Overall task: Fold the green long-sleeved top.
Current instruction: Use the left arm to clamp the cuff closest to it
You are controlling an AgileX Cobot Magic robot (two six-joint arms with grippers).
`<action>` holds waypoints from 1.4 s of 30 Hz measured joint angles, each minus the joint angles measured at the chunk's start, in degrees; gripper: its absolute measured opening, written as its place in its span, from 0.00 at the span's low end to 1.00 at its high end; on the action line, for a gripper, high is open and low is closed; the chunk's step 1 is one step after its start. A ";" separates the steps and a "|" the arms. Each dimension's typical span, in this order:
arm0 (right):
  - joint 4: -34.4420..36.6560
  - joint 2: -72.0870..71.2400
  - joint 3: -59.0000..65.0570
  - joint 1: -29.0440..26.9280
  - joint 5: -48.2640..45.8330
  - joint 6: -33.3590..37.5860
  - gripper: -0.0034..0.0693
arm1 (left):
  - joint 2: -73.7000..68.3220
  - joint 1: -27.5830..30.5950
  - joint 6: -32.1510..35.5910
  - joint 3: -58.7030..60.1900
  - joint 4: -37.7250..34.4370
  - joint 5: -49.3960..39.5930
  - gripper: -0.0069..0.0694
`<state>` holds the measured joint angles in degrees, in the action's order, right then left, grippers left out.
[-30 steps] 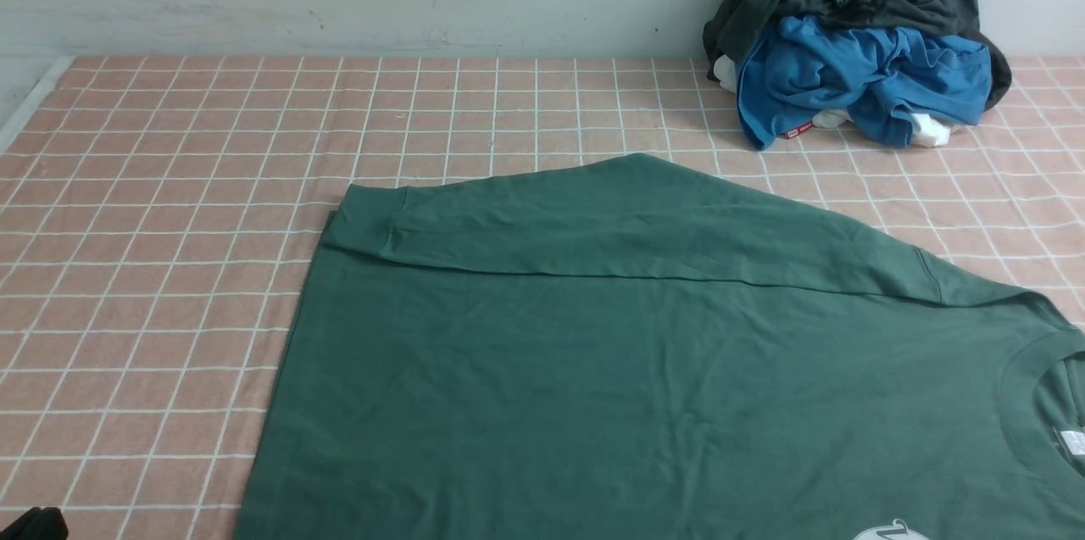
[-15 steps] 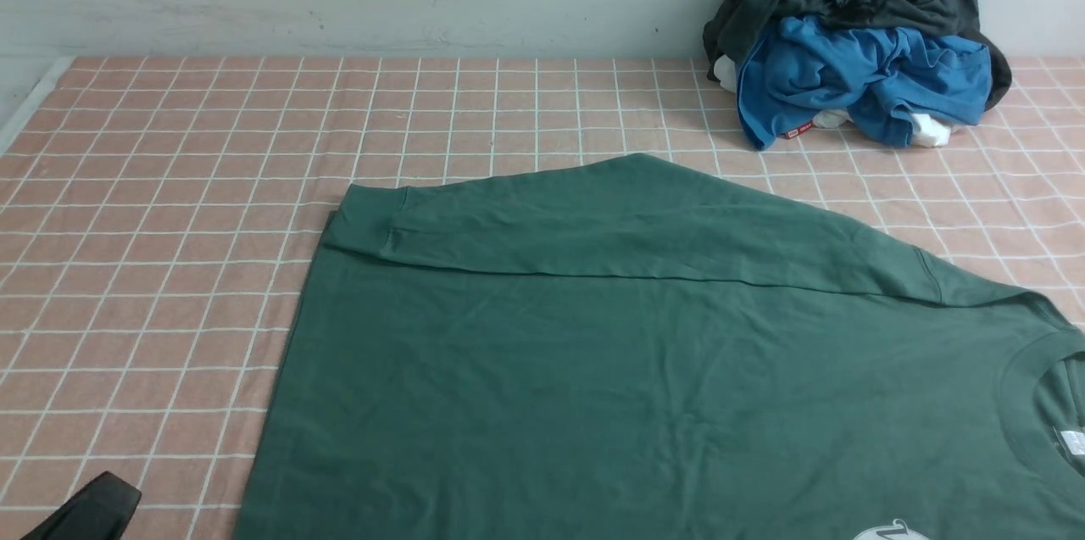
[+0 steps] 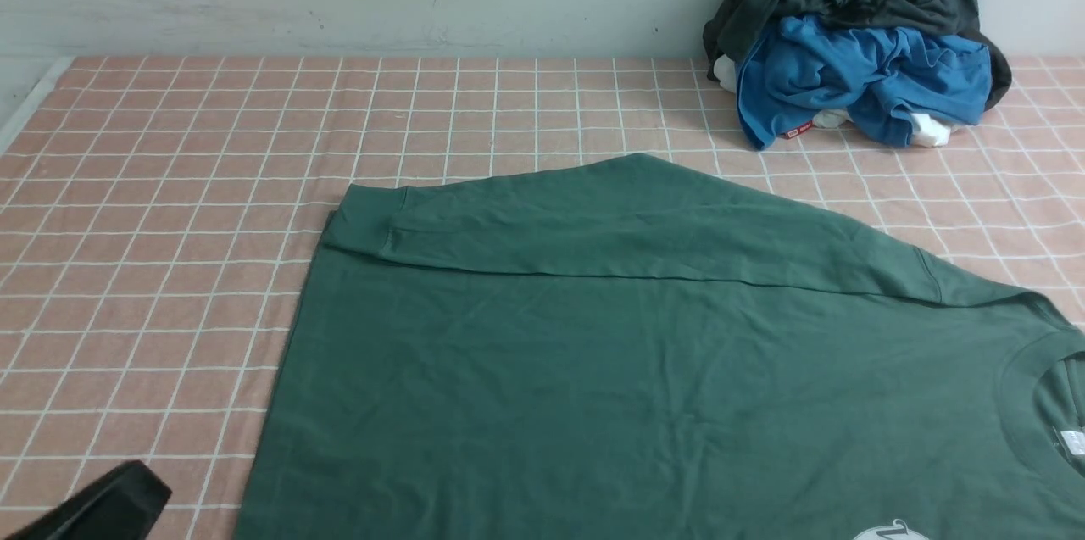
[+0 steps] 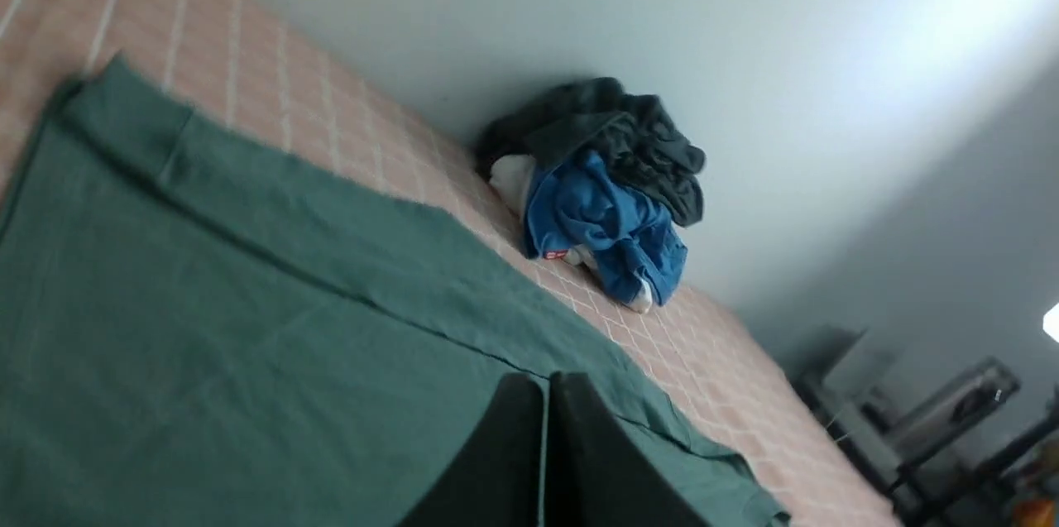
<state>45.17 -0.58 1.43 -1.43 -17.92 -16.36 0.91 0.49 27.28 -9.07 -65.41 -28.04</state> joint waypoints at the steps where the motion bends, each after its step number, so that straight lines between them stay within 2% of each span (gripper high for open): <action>1: 0.11 0.00 0.00 0.00 -0.06 1.76 0.03 | -0.48 0.00 1.81 -2.17 2.00 -0.65 0.09; 3: 0.24 0.00 -0.43 0.00 -0.95 7.60 0.03 | -3.25 0.00 3.20 -6.39 7.75 -2.05 0.09; 5: -0.21 0.00 -3.20 0.00 -2.07 13.91 0.03 | -9.09 0.00 2.14 -10.98 17.64 -5.49 0.09; 10: -5.68 7.08 -14.00 0.00 -4.38 25.08 0.03 | -23.36 -0.24 -4.72 -21.15 38.05 -19.86 0.09; 11: -8.19 11.18 -17.90 0.00 -7.02 28.18 0.03 | -26.67 -0.79 -5.84 -23.77 42.87 -24.02 0.09; 13: -10.47 14.45 -21.34 0.00 -9.97 30.15 0.03 | -30.48 -1.41 -6.86 -26.07 46.43 -27.78 0.09; 15: -16.46 23.66 -31.00 0.12 -20.96 34.00 0.03 | -38.62 -4.87 -9.06 -29.48 53.89 -33.35 0.09; 16: -16.83 25.08 -32.25 0.15 -21.82 34.32 0.03 | -39.17 -5.21 -9.26 -29.81 54.28 -33.87 0.09; 18: -19.81 33.62 -38.36 1.86 -31.86 35.26 0.03 | -45.75 -10.06 -10.47 -30.74 57.29 -35.22 0.09; 20: -20.34 38.96 -41.53 4.88 -37.91 35.46 0.03 | -50.47 -13.89 -10.53 -30.77 58.36 -35.22 0.10; 23: -20.64 43.16 -43.29 8.84 -42.79 35.52 0.03 | -55.16 -17.32 -10.53 -30.77 59.15 -35.09 0.12; 24: -21.07 45.83 -43.90 12.48 -46.75 35.89 0.03 | -58.72 -19.71 -10.67 -30.77 59.43 -34.82 0.16; 27: -22.15 49.29 -44.03 17.06 -51.59 36.80 0.03 | -64.64 -23.15 -10.79 -30.77 59.49 -33.76 0.25; 31: -24.54 51.75 -44.03 21.17 -52.96 37.07 0.03 | -71.81 -25.43 -10.79 -30.92 59.80 -28.83 0.40; 33: -25.02 51.94 -44.03 21.84 -53.09 37.13 0.03 | -76.09 -25.69 -10.84 -30.96 60.29 -25.11 0.50; 36: -25.47 51.94 -44.03 21.97 -53.03 37.13 0.03 | -81.04 -25.69 -10.84 -30.96 60.61 -20.10 0.57; 42: -25.67 51.94 -44.03 21.97 -52.65 37.13 0.03 | -90.17 -25.69 -10.84 -31.07 60.55 -14.90 0.60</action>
<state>19.50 51.36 -42.60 20.54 -70.58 20.77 -89.27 -25.20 16.44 -40.14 -4.85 -42.94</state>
